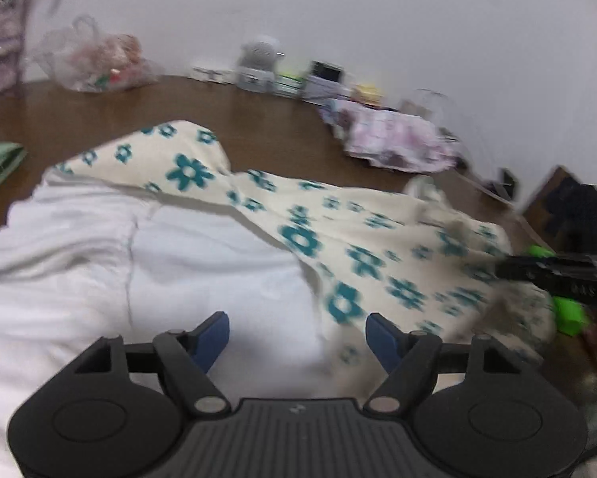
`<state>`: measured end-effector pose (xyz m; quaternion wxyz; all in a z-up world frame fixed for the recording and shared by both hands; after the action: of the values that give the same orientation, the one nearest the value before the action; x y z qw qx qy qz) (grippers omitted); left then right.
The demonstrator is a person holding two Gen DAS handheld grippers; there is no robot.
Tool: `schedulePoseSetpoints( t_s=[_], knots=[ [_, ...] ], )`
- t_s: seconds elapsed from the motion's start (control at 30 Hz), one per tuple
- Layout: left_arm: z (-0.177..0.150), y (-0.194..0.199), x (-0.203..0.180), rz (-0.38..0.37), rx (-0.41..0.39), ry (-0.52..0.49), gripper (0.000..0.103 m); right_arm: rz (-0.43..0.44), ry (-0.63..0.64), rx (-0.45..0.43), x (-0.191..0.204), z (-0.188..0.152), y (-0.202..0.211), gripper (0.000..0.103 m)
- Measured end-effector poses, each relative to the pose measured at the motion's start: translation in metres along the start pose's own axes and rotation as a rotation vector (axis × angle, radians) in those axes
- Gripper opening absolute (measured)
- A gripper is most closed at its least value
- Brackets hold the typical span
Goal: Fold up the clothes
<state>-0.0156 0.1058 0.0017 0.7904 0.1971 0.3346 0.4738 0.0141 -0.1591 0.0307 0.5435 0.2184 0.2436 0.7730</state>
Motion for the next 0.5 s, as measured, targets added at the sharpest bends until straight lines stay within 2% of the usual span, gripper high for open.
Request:
schedulePoseSetpoints(
  t_s=[0.03, 0.1, 0.17, 0.27, 0.37, 0.4, 0.43, 0.47, 0.5],
  knots=[
    [-0.004, 0.009, -0.001, -0.033, -0.001, -0.018, 0.075, 0.033, -0.001, -0.028, 0.003, 0.000, 0.009, 0.040],
    [-0.016, 0.027, 0.000, -0.078, 0.007, -0.069, 0.075, 0.138, 0.036, -0.054, 0.012, -0.002, 0.027, 0.043],
    [-0.028, 0.039, 0.002, -0.092, 0.010, -0.082, 0.075, 0.203, 0.080, -0.018, 0.021, -0.011, 0.034, 0.048],
    [-0.042, 0.050, 0.008, -0.068, 0.019, -0.074, 0.075, 0.209, 0.128, 0.071, 0.027, -0.035, 0.027, 0.050],
    [-0.049, 0.057, 0.012, -0.037, 0.004, -0.099, 0.075, 0.203, 0.085, 0.102, 0.019, -0.049, 0.017, 0.047],
    [-0.050, 0.058, 0.012, -0.042, -0.001, -0.117, 0.075, 0.216, 0.078, 0.102, 0.019, -0.051, 0.016, 0.035],
    [-0.050, 0.058, 0.013, -0.046, -0.007, -0.134, 0.075, 0.226, 0.080, 0.106, 0.020, -0.052, 0.015, 0.015],
    [-0.051, 0.057, 0.015, -0.035, -0.008, -0.142, 0.074, 0.236, 0.081, 0.111, 0.021, -0.054, 0.014, 0.009],
    [-0.051, 0.056, 0.017, -0.028, -0.012, -0.154, 0.074, 0.239, 0.093, 0.116, 0.022, -0.055, 0.017, 0.007]
  ],
)
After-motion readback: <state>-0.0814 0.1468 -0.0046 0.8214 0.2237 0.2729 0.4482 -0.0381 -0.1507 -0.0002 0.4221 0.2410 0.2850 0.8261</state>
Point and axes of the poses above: each gripper's, at about its wrist camera, not at the fingertips, and y roughly against the way its jaws point, x to its left, z to its top, the point moved 4 cm from there along -y, roughly the way its jaws point, and after that the axes turned 5 degrees about -z, right-handed, at the moved point
